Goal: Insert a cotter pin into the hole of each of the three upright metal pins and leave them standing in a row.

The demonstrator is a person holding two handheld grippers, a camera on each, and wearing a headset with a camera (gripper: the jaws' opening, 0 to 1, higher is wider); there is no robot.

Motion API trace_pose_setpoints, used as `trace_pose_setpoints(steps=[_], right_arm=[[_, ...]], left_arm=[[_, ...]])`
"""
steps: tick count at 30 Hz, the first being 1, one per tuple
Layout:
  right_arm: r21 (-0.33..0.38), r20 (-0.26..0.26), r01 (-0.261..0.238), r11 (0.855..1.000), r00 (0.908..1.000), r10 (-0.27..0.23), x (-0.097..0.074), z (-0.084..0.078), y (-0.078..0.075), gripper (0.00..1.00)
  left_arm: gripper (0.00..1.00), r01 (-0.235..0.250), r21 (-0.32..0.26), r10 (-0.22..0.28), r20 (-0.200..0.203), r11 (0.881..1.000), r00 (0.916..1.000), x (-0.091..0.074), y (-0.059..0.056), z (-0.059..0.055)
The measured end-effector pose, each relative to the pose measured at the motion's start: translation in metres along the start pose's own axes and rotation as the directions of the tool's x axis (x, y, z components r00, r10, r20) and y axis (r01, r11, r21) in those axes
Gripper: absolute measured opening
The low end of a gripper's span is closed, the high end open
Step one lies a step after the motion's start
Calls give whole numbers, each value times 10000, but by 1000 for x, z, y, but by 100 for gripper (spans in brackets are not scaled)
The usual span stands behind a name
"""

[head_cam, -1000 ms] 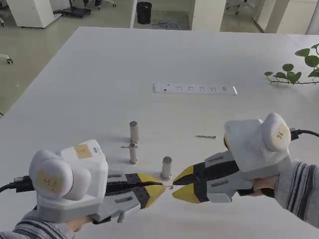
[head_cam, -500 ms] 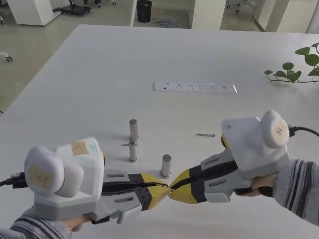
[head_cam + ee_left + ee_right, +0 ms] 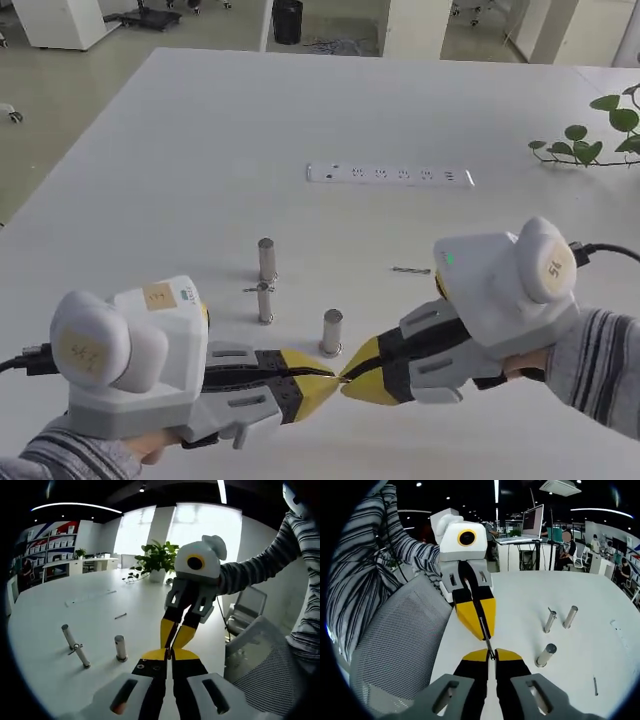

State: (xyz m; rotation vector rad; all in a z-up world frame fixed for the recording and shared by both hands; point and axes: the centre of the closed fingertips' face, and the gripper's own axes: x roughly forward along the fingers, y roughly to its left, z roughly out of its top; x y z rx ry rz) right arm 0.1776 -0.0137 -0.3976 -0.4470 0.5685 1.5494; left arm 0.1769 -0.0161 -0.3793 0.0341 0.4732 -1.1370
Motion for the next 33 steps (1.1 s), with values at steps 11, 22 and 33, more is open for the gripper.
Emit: trace_pose_setpoints(steps=[11,22,33], right_arm=[[-1189,-822,242,9926,9960,-342,2,-3,-4,0],[-1494,-1774,543,9873,9808,-808,-2,-22,-22,0],[-1654,-2469,1090,9802,9576,-1481,-13,-42,-52,0]], left_arm=[[0,-267,83,267,-65,9996,9996,2,5,-4],[4,-1096,174,1097,-23,9938,9940,10,23,-4],[20,-2562,190,2557,252,9664,9664,20,47,-5]])
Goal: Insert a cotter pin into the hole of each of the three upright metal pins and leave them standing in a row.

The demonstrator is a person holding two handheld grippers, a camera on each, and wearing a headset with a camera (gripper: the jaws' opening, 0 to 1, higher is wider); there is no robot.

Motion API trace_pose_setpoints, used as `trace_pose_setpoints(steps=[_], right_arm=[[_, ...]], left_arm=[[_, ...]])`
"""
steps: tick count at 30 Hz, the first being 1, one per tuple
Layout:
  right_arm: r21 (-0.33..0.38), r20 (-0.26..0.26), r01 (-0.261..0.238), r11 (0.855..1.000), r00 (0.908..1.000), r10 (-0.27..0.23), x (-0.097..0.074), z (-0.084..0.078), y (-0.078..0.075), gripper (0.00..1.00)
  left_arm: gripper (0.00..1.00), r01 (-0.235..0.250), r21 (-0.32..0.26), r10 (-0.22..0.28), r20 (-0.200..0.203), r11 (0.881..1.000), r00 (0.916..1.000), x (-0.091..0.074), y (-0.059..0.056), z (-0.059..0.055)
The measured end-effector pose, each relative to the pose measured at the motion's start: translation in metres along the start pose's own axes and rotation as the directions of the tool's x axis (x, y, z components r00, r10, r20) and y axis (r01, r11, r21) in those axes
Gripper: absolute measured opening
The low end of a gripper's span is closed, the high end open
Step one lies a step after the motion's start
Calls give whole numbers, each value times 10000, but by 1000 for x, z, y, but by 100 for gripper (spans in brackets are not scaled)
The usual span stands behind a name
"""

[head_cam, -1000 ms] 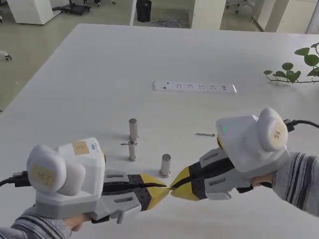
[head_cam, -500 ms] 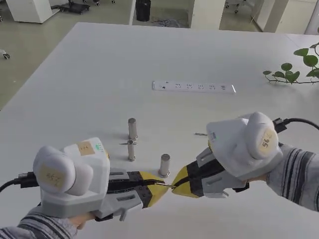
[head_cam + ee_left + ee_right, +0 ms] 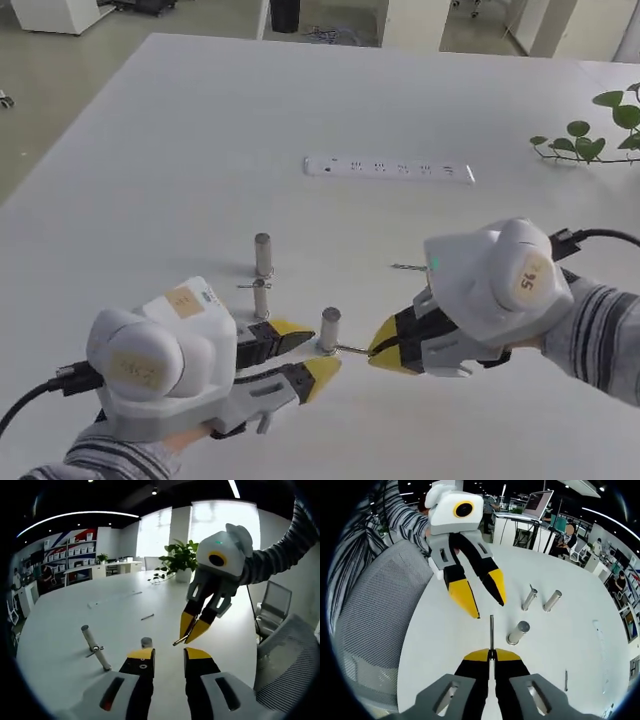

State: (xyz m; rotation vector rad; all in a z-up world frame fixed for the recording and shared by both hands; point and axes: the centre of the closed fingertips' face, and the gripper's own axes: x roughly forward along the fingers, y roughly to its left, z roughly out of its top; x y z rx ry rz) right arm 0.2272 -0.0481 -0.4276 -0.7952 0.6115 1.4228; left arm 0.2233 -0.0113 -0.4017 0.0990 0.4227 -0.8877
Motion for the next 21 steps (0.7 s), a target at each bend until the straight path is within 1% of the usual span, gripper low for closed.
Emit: trace_pose_setpoints(steps=[1,3,4,5,6,7,9,10,13,16,19,20,21], right_arm=[[-70,-62,24,10000,10000,-25,0,-2,-2,0],[-200,-212,85,9998,9997,-89,0,-5,-7,0],[-250,-253,102,9996,9996,-109,0,-6,-9,0],[-300,-326,146,9994,9993,-156,1,-8,-13,0],[-369,-379,178,9992,9991,-192,1,-9,-15,0],[-526,-520,203,9984,9984,-230,1,-11,-18,0],[-674,-704,275,9973,9970,-323,1,-15,-24,0],[-723,-761,299,9969,9965,-354,2,-17,-29,0],[-780,-918,380,9962,9947,-452,3,-22,-39,0],[-874,-1080,411,9953,9929,-505,7,-27,-47,0],[-845,-1120,335,9959,9928,-429,11,-29,-49,0],[-883,-1153,319,9956,9924,-420,12,-30,-49,0],[-899,-1168,303,9955,9923,-407,14,-31,-50,0]], left_arm=[[21,-242,51,242,55,9997,9997,2,3,1],[23,-419,14,419,72,9991,9991,5,4,0],[23,-648,-45,648,53,9979,9979,6,7,-1],[23,-1229,-107,1228,-73,9924,9924,6,15,-4],[23,-1398,-11,1398,-195,9902,9900,7,17,-7],[23,-1619,261,1627,-337,9865,9861,9,20,-10],[24,-1683,264,1689,-268,9854,9853,11,20,-10],[24,-1661,171,1666,-288,9860,9856,13,19,-10],[23,-1823,108,1826,-372,9832,9825,18,22,-14],[24,-2185,-37,2181,-461,9758,9748,23,29,-18],[25,-2502,-114,2494,-488,9681,9672,28,35,-19],[26,-2728,-119,2718,-533,9620,9609,30,38,-21],[27,-2759,-133,2747,-575,9611,9598,32,40,-22]])
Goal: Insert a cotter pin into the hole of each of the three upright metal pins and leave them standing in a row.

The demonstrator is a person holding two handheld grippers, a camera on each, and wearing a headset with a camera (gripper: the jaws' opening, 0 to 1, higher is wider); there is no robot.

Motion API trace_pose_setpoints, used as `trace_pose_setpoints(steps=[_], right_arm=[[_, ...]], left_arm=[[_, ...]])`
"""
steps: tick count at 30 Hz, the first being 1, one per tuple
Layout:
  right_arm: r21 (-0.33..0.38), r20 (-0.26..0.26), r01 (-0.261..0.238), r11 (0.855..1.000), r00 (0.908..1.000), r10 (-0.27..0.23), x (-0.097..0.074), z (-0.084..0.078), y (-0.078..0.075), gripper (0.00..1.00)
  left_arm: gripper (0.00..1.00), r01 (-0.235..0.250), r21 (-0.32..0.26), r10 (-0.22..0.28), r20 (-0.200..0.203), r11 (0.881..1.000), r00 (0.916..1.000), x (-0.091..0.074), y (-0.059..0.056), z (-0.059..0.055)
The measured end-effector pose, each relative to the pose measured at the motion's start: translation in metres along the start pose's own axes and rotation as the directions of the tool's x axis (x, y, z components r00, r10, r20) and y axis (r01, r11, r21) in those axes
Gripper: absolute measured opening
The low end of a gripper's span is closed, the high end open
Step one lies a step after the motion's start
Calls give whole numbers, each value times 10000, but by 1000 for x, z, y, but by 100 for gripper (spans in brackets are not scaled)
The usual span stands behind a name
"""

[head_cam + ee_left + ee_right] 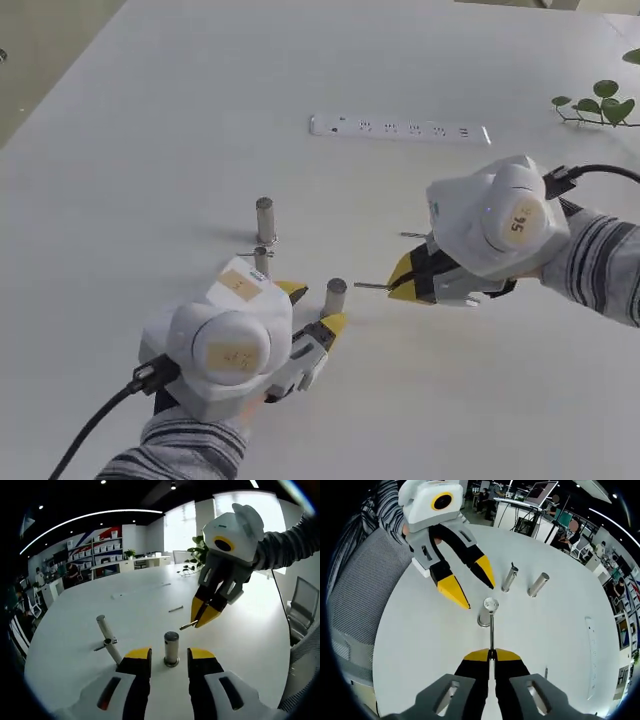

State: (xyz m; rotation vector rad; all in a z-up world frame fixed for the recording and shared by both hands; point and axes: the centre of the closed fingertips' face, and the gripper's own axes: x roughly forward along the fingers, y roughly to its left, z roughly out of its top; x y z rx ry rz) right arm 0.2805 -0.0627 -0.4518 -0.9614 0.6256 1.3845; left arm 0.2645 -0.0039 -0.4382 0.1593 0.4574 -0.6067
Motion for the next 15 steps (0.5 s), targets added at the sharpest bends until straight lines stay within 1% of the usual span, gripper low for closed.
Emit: trace_pose_setpoints(steps=[2,5,7,9,11,14,15], right_arm=[[1,49,-38,10000,10000,38,3,0,1,0],[9,136,-87,10000,9999,87,7,1,2,0],[47,179,-98,9999,9998,97,8,2,1,0],[55,220,-180,9998,9996,179,9,2,2,0],[7,218,-186,9998,9996,186,10,3,1,0],[13,321,-201,9998,9993,201,10,5,1,0],[-69,275,-203,9998,9994,204,10,5,1,0]], left_arm=[[29,-28,-30,28,-51,10000,10000,4,1,-2],[25,23,-78,-24,-156,10000,9999,9,-1,-4],[25,28,-88,-30,-216,10000,9998,12,-2,-7],[23,13,-115,-17,-339,9999,9994,16,-3,-9],[21,-30,-262,17,-501,9997,9987,20,-3,-13],[20,-72,-502,45,-542,9987,9985,23,-3,-15],[19,-66,-568,36,-543,9984,9985,23,-3,-15]])
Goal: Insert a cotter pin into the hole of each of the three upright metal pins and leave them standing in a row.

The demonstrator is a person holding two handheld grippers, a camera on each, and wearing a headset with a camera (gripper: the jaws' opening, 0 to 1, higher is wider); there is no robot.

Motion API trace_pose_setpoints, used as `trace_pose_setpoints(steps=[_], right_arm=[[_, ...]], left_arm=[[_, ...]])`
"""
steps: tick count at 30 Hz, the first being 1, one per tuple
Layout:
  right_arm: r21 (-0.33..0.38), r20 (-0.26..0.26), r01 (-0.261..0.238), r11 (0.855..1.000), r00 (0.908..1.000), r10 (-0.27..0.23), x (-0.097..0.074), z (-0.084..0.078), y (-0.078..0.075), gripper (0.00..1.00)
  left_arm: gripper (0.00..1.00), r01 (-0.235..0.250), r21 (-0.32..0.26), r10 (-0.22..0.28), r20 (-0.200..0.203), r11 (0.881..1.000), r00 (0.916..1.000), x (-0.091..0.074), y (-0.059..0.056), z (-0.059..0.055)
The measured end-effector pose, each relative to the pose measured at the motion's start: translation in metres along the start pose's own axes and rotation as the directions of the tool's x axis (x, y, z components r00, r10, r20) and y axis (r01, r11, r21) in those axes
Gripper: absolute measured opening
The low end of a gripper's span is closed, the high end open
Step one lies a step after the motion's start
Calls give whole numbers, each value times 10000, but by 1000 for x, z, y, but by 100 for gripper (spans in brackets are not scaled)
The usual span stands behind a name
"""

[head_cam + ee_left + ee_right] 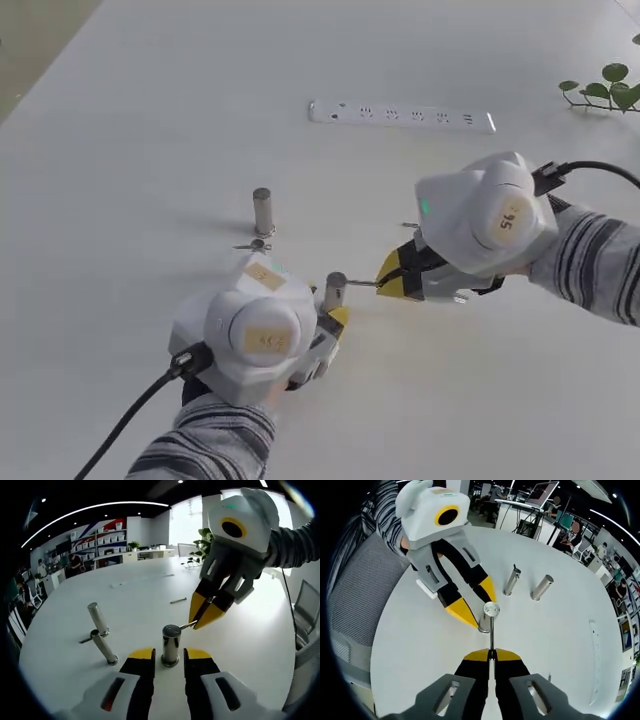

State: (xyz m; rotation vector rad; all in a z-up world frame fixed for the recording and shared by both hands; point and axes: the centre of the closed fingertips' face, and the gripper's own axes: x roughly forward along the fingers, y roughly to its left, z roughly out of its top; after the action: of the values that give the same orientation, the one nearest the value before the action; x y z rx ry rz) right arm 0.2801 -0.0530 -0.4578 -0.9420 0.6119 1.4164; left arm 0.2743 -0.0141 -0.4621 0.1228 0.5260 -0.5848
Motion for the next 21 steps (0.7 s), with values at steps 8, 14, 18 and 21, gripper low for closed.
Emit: trace_pose_setpoints(steps=[8,14,18,21], right_arm=[[-108,-144,-24,9999,9999,22,0,1,0,0],[-106,-347,-49,9999,9994,46,-2,3,4,0],[167,-443,-42,9999,9990,49,-3,5,6,0],[20,-669,18,10000,9978,-16,-6,8,8,0]], left_arm=[[13,17,-208,-18,-23,9998,10000,2,-3,-2],[12,-46,-248,43,-128,9997,9999,3,-4,-5],[10,-119,-312,115,-121,9994,9999,2,-2,-5],[10,-110,-274,106,-140,9996,9998,2,-2,-5]])
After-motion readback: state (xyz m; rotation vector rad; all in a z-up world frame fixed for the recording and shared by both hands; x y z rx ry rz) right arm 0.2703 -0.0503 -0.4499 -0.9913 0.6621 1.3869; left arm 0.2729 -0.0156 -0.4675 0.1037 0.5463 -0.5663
